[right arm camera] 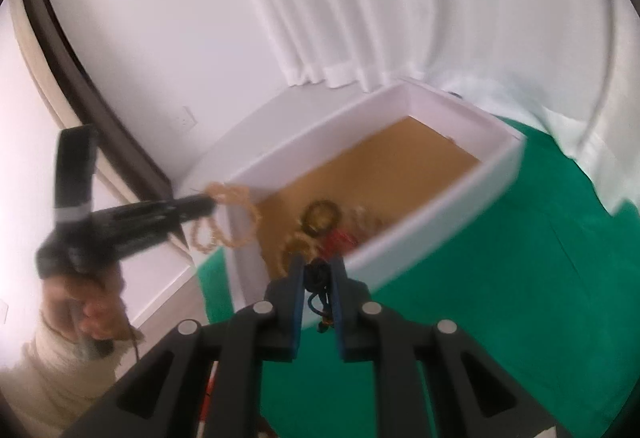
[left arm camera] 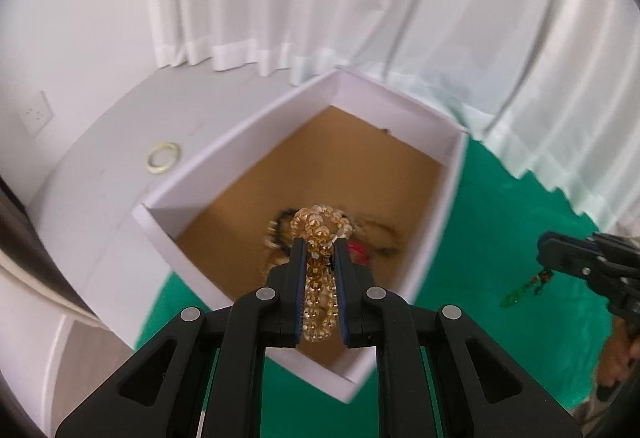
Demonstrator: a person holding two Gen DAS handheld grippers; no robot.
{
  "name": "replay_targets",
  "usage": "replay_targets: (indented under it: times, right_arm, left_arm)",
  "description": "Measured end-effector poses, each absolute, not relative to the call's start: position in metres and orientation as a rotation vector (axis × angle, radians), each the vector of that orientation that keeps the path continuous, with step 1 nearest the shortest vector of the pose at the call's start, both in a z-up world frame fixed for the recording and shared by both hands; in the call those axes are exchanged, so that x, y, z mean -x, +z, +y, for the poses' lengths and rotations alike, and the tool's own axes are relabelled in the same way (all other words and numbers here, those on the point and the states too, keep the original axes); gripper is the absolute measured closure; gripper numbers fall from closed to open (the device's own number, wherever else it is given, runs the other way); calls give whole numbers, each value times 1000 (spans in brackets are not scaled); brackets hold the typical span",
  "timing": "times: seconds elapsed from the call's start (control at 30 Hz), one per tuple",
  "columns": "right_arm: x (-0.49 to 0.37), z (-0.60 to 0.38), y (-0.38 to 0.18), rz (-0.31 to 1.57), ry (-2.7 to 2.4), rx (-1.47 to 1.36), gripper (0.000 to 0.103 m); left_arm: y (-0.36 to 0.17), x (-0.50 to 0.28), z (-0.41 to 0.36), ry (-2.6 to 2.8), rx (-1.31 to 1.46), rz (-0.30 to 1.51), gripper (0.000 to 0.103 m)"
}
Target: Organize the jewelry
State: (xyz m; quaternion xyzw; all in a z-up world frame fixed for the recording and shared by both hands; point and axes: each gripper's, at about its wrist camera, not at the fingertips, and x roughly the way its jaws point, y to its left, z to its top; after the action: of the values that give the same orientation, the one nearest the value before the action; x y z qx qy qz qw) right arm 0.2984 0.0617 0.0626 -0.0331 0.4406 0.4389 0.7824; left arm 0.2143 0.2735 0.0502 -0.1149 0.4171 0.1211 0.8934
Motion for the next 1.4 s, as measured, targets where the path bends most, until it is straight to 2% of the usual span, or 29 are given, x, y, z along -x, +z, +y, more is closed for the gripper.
replay_targets:
  times: [0.37, 0.6, 0.7, 0.73, 0.77, 0.83, 0.93, 1.03, 1.07, 1.23, 1.4]
  right_arm:
    - [-351, 179, 29, 1000, 928, 176, 91]
    - [-381, 199, -19, 1066, 899, 184, 90]
    - [-387, 201, -34, 1093, 876, 191, 88]
    - [-388, 200, -37, 1097, 866, 188, 80]
    - [-389, 197, -39, 1100, 860, 173, 75]
    - [-390, 192, -38, 1094, 851, 157, 56]
    - [-387, 182, -26, 1049, 831, 164, 43]
    - [-380, 172, -12, 1003, 804, 197, 35]
    - [-376, 167, -7, 986, 796, 210, 35]
    - [-357, 144, 9, 909, 780, 270, 27]
    - [-343, 125, 14, 886, 753, 314, 26]
  left_arm:
    - [16, -255, 316, 335, 278, 919, 92]
    - [-12, -281, 314, 339, 277, 945, 91]
    - [-22, -285, 308, 351, 275, 959, 87]
    - [-25, -286, 307, 356, 274, 959, 77]
    - [-26, -285, 306, 361, 273, 957, 58]
    - [-24, -280, 303, 386, 263, 934, 38]
    - [-15, -271, 294, 418, 213, 890, 30]
    - [-2, -261, 283, 463, 172, 843, 8]
    - [2, -257, 278, 490, 153, 818, 3]
    - [20, -239, 259, 517, 135, 765, 2]
    - [23, -220, 248, 554, 134, 752, 2]
